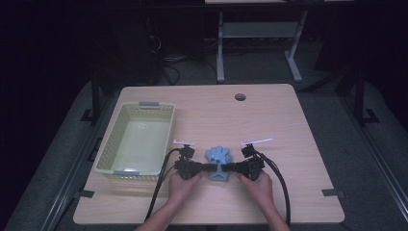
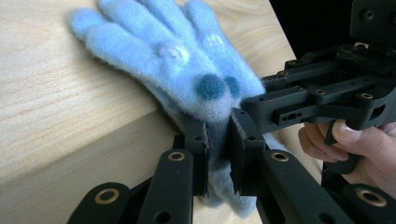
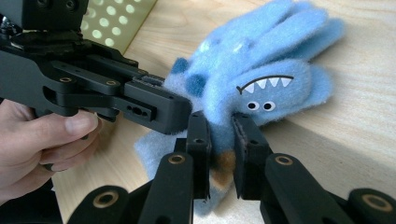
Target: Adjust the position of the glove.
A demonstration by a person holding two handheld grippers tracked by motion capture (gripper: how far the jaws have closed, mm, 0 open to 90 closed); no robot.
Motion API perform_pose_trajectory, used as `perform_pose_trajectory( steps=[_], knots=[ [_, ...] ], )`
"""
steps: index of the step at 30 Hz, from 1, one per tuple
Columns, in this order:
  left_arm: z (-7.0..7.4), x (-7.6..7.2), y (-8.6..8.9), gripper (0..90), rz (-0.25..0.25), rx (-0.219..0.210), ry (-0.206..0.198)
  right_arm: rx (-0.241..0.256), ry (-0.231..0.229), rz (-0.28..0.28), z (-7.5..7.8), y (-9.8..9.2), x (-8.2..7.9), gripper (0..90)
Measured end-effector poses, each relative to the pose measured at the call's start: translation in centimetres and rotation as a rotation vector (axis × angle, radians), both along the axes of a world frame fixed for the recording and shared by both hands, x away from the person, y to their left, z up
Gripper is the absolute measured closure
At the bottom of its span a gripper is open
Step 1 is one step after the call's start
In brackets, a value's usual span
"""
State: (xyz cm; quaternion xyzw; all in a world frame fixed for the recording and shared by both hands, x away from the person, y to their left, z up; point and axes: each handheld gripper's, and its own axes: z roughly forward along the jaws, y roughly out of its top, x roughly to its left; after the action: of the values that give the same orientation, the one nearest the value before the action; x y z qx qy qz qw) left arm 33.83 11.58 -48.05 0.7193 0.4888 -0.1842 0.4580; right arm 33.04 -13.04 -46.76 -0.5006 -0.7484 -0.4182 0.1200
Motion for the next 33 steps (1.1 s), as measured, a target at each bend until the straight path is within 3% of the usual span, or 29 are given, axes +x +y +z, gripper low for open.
perform_pose_trajectory(
  steps=[15, 24, 33],
  knots=[
    [2.0, -0.1, 0.3, 80.8, -0.001, -0.005, -0.047, 0.029, -0.039, 0.012, 1.9, 0.2, 0.0, 79.0],
    [5.2, 0.1, 1.0, 80.7, -0.023, -0.009, -0.132, 0.060, -0.087, 0.023, 4.6, 0.4, 0.1, 79.1],
    [7.3, 0.2, 2.9, 80.7, -0.011, -0.006, -0.163, 0.072, -0.119, 0.048, 6.7, 2.0, 0.7, 79.1]
  ],
)
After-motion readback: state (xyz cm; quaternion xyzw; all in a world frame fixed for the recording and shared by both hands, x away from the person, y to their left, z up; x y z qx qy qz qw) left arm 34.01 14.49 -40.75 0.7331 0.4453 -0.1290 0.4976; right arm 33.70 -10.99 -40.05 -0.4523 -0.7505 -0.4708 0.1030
